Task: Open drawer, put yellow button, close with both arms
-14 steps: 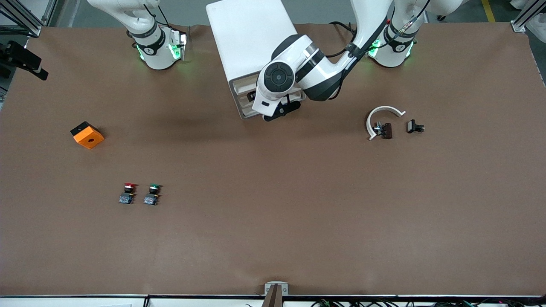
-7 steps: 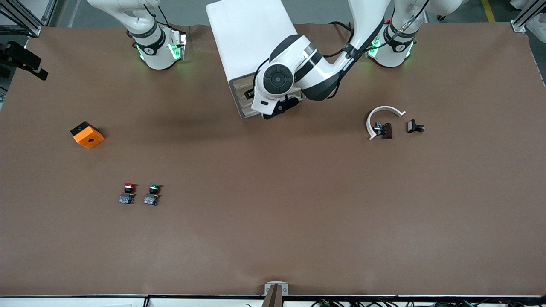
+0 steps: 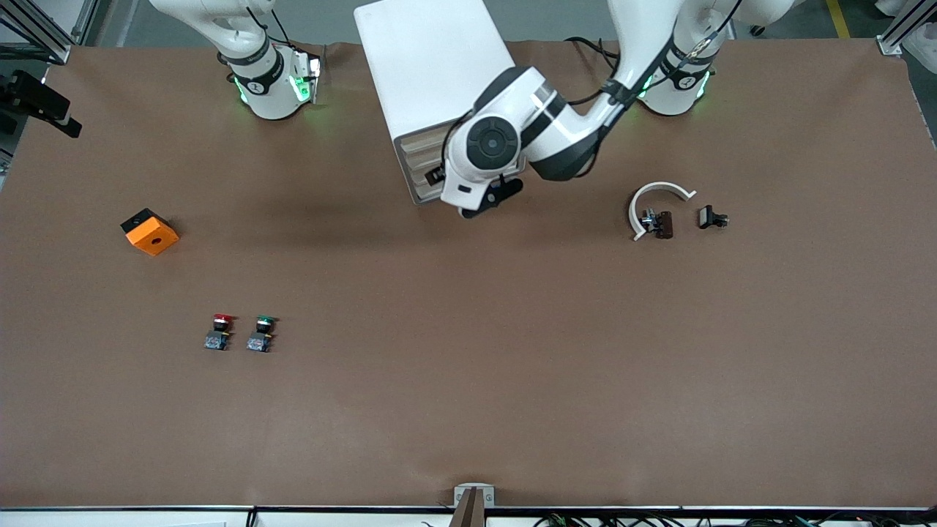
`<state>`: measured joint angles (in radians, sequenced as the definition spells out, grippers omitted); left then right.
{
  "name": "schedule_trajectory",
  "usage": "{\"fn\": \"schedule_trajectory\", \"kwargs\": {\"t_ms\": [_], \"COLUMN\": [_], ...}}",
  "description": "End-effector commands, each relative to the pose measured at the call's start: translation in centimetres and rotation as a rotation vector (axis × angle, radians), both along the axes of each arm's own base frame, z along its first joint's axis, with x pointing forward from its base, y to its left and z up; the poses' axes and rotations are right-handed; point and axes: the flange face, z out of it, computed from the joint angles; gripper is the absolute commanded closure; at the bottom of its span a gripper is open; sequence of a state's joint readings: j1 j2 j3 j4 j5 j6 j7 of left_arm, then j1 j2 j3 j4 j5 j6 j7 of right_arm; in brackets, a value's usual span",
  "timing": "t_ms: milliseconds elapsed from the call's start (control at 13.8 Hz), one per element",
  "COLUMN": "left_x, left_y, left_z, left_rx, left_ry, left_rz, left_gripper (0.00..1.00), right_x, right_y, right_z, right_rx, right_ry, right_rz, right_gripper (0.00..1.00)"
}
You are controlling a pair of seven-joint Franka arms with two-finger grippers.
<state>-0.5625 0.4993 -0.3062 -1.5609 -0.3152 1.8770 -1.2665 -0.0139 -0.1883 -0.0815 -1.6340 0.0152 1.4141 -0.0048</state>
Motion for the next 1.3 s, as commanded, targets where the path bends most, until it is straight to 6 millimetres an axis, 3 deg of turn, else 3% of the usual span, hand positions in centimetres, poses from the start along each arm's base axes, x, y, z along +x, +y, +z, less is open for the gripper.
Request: {"fn": "schedule_trajectory", "kwargs": {"t_ms": [0, 217, 362, 579, 869, 1014, 1086, 1231], "left_x": [4.4, 8.4, 10.0, 10.3, 9.1, 9.0, 9.5, 10.2], "left_y": [4.0, 9.8, 14.3, 20.5, 28.9, 33.4, 36.0, 39.1], "left_z": [3.0, 6.0, 7.2, 8.0, 7.9, 8.8, 9.0, 9.6], "left_rx": [0.007, -0.039, -0.057, -0.071, -0.067, -0.081, -0.098, -0.118], "left_ry": [-0.099, -0.181, -0.217, -0.255, -0.286, -0.32, -0.32, -0.339], "left_rz": [0.013, -0.029, -0.06, -0.154, -0.291, -0.352, -0.393, -0.437], "left_gripper": [0.0, 0.0, 0.0, 0.0, 0.0, 0.0, 0.0, 0.0], "right_x": [-0.6, -0.6, -0.6, -0.5, -0.5, -0.5, -0.5, -0.5], "right_y": [-0.3, -0.2, 0.0, 0.4, 0.7, 0.7, 0.7, 0.7], "right_z": [0.6, 0.6, 0.5, 0.5, 0.4, 0.4, 0.4, 0.4], "right_rx": [-0.01, -0.03, -0.032, -0.043, -0.043, -0.043, -0.043, -0.043], "right_ry": [-0.006, -0.004, -0.003, -0.002, 0.001, 0.001, 0.001, 0.001], "right_rz": [-0.003, 0.002, 0.005, 0.016, 0.022, 0.022, 0.022, 0.022], "right_gripper": [0.0, 0.0, 0.0, 0.0, 0.0, 0.0, 0.0, 0.0]}}
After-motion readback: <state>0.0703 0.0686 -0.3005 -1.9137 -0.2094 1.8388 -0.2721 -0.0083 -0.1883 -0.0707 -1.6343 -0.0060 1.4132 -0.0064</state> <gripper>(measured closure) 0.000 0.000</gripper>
